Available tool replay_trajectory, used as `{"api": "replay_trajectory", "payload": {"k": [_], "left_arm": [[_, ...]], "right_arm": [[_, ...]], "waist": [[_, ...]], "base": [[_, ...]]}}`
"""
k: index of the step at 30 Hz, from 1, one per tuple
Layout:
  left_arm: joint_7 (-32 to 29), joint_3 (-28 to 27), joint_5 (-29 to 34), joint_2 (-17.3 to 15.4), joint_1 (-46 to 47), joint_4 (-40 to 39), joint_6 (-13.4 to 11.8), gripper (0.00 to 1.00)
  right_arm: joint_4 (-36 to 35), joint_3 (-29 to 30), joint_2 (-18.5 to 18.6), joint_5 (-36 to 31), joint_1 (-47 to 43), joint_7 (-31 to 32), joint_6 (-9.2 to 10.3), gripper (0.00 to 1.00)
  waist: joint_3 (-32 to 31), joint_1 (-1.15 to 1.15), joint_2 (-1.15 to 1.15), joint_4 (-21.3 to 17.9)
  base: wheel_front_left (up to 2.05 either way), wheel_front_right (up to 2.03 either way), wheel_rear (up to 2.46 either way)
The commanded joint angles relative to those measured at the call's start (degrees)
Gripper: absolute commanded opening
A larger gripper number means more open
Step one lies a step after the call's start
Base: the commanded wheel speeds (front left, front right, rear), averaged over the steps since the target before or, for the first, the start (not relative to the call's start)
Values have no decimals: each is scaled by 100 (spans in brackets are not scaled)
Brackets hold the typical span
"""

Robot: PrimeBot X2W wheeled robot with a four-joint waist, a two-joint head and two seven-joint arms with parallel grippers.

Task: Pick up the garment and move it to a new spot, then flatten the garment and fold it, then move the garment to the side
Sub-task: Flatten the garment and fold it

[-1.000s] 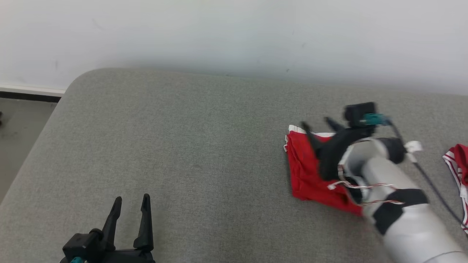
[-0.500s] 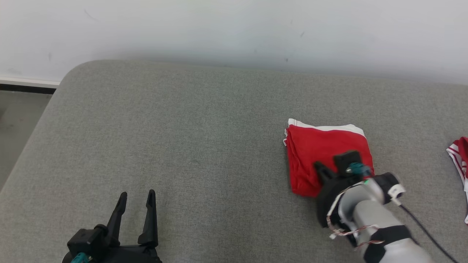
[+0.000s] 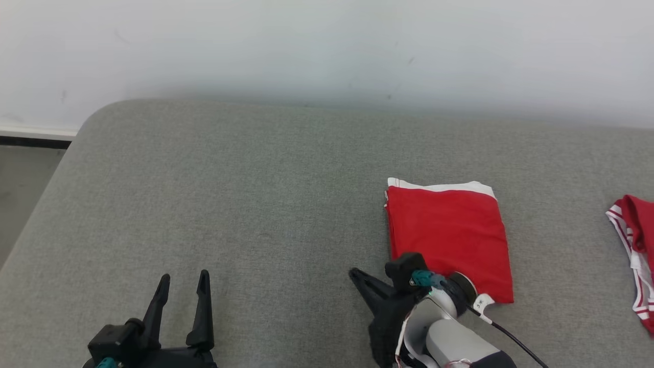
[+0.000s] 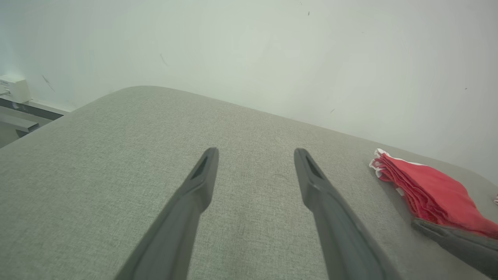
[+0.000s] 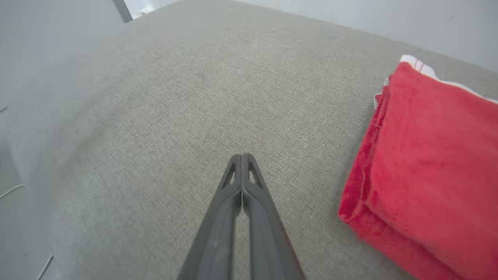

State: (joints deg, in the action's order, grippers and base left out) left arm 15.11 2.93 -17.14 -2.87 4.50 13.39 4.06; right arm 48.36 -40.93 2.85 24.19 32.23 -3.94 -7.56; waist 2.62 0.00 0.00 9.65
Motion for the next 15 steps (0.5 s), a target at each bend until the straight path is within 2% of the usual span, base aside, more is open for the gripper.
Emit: {"api": "replay_trajectory", "payload": {"k": [1, 5, 6, 7, 8, 10, 15], "left_arm": [[1, -43, 54, -3, -71, 14, -18, 100], [1, -210, 107, -6, -172, 39, -47, 100], [1, -251, 113, -3, -187, 30, -46, 100], [1, -308, 116, -3, -209, 6, -48, 100], [1, -349, 115, -4, -241, -21, -49, 100], [1, -406, 111, -3, -286, -53, -69, 100], [1, -609, 104, 1, -480, -225, -128, 100]], "right_arm": [[-194, -22, 13, 184, -37, -73, 15, 0], [-806, 155, 40, 636, -82, -314, 15, 0], [-939, 251, 101, 679, -105, -384, 15, 33], [-1046, 330, 171, 646, -128, -427, 15, 51], [-1161, 432, 244, 580, -159, -464, 15, 100], [-1285, 542, 287, 542, -207, -489, 15, 100], [-1891, 1424, 504, 200, -561, -494, 15, 100]], "waist": [[-107, 0, 0, -129], [-259, 0, 0, -372], [-295, 0, 0, -432], [-334, 0, 0, -506], [-353, 0, 0, -563], [-380, 0, 0, -634], [-466, 0, 0, -932]], "base": [[0, 0, 0], [0, 0, 0], [0, 0, 0], [0, 0, 0], [0, 0, 0], [0, 0, 0], [0, 0, 0]]}}
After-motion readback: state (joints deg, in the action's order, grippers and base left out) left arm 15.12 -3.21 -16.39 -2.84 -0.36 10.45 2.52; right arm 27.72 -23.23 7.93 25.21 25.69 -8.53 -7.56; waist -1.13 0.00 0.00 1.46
